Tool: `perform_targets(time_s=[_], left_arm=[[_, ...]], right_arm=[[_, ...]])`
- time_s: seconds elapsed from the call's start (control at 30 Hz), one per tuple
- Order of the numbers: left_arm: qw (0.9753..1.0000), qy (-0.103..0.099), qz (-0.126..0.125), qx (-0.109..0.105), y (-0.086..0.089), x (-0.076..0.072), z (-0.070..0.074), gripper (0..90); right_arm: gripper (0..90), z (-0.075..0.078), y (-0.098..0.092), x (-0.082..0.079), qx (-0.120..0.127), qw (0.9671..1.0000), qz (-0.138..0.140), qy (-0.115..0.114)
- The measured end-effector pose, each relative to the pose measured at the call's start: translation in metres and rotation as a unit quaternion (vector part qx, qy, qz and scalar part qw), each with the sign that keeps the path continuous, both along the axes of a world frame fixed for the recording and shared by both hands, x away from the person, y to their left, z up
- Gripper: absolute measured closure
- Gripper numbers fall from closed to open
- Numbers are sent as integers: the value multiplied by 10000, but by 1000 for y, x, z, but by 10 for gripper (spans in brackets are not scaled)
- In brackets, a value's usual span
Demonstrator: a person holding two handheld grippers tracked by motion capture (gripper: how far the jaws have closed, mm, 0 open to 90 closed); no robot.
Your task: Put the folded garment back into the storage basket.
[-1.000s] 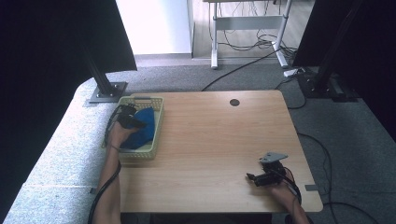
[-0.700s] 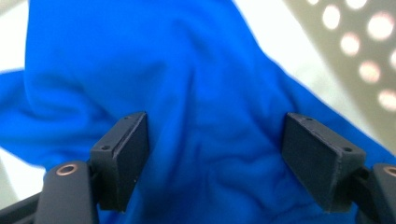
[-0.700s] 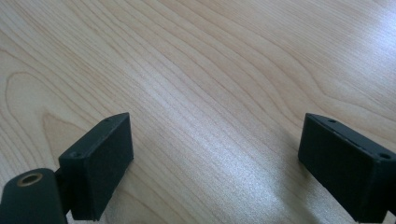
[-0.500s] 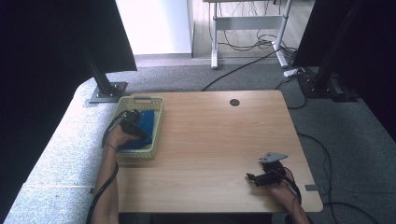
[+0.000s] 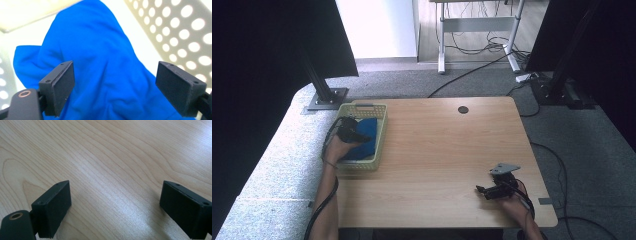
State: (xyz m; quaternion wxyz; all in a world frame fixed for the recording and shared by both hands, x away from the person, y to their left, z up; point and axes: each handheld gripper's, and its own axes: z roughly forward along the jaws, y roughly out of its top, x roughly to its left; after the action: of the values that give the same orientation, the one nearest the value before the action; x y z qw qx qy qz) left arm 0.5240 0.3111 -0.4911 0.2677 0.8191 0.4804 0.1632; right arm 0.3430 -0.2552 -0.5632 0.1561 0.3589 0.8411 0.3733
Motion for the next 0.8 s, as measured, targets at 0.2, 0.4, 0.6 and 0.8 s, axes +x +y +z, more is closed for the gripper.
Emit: perform_targets(time_s=[0.2, 0.4, 0.6, 0.8], left_arm=[[9998, -183, 9, -85, -1, -6, 6, 149], [9992, -360, 49, -189, -3, -13, 12, 142], [9985, -503, 54, -228, -5, -21, 16, 135], [9977, -616, 64, -257, -6, -28, 23, 134]], right_arm=[[99, 0, 0, 0, 0, 10000, -3, -1], [99, 0, 0, 0, 0, 10000, -7, 2], [98, 0, 0, 0, 0, 10000, -6, 0], [99, 0, 0, 0, 0, 10000, -6, 1]])
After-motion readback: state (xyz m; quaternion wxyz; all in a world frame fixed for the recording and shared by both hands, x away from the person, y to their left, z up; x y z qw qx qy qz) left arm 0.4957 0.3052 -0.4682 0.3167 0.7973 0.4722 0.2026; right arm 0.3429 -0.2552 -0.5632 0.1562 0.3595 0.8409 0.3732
